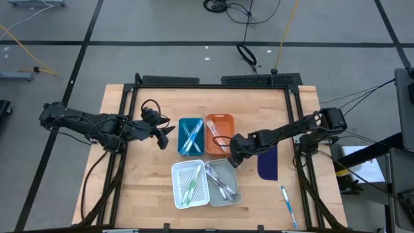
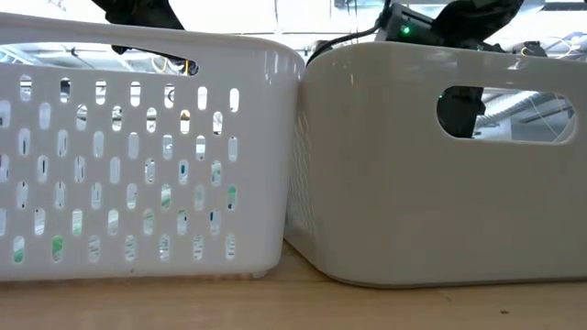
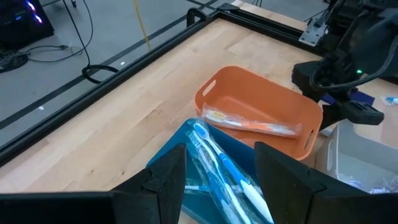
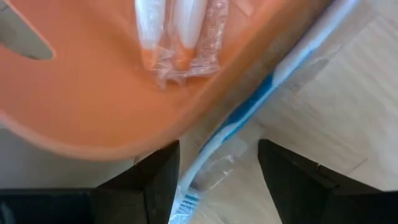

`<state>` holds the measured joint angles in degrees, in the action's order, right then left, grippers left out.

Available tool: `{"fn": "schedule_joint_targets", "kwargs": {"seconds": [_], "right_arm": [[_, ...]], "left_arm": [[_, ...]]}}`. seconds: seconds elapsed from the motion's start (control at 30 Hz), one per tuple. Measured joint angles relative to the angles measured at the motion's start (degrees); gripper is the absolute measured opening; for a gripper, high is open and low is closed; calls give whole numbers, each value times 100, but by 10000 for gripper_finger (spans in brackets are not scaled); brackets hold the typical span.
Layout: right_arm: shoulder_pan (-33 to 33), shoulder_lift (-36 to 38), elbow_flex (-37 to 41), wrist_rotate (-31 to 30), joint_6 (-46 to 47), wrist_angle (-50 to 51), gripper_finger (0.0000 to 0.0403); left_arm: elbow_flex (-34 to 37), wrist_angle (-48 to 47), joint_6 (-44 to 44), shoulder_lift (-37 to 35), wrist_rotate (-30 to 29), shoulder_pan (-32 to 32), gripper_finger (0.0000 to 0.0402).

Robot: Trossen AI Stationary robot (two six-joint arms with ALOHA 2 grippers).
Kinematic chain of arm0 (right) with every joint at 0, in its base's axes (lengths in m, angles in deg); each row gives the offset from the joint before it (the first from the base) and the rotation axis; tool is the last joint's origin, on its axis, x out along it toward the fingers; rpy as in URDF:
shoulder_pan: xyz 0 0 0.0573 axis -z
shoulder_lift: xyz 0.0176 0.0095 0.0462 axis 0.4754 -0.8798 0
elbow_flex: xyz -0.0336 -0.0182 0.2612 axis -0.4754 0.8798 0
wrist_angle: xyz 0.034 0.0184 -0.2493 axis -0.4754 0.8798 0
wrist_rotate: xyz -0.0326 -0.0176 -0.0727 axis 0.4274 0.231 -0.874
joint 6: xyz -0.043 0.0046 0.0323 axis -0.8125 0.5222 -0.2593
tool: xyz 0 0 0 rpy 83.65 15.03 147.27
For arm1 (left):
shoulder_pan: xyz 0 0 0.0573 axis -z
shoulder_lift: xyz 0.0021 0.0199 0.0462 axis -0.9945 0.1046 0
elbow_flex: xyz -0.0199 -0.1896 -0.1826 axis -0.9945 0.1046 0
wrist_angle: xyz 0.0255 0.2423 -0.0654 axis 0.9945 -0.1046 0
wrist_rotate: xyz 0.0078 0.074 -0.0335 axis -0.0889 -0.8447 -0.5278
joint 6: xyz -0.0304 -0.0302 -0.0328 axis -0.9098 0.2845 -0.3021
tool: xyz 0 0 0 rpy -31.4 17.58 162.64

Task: Pick & Place Toothbrushes
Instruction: Put the blue toothbrush into the blue bin

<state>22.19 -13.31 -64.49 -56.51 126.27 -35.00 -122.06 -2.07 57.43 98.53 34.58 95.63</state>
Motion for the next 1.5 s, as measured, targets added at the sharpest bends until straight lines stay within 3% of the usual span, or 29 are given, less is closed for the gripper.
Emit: {"fn": "schedule_joint_targets", "kwargs": {"seconds": [0.43, 1.03, 1.27, 1.5], "right_arm": [[-28, 84, 7, -422, 104, 974, 200], [-9, 125, 20, -419, 588, 1219, 12], [32, 387, 44, -722, 1272, 1431, 13], [61, 1020, 42, -1203, 1841, 2482, 8]], "left_arm": [[0, 39, 17, 0, 2, 0, 186], [0, 151, 1, 2, 0, 2, 186], [0, 151, -13, 0, 7, 0, 186], [0, 151, 28, 0, 11, 4, 186]]}}
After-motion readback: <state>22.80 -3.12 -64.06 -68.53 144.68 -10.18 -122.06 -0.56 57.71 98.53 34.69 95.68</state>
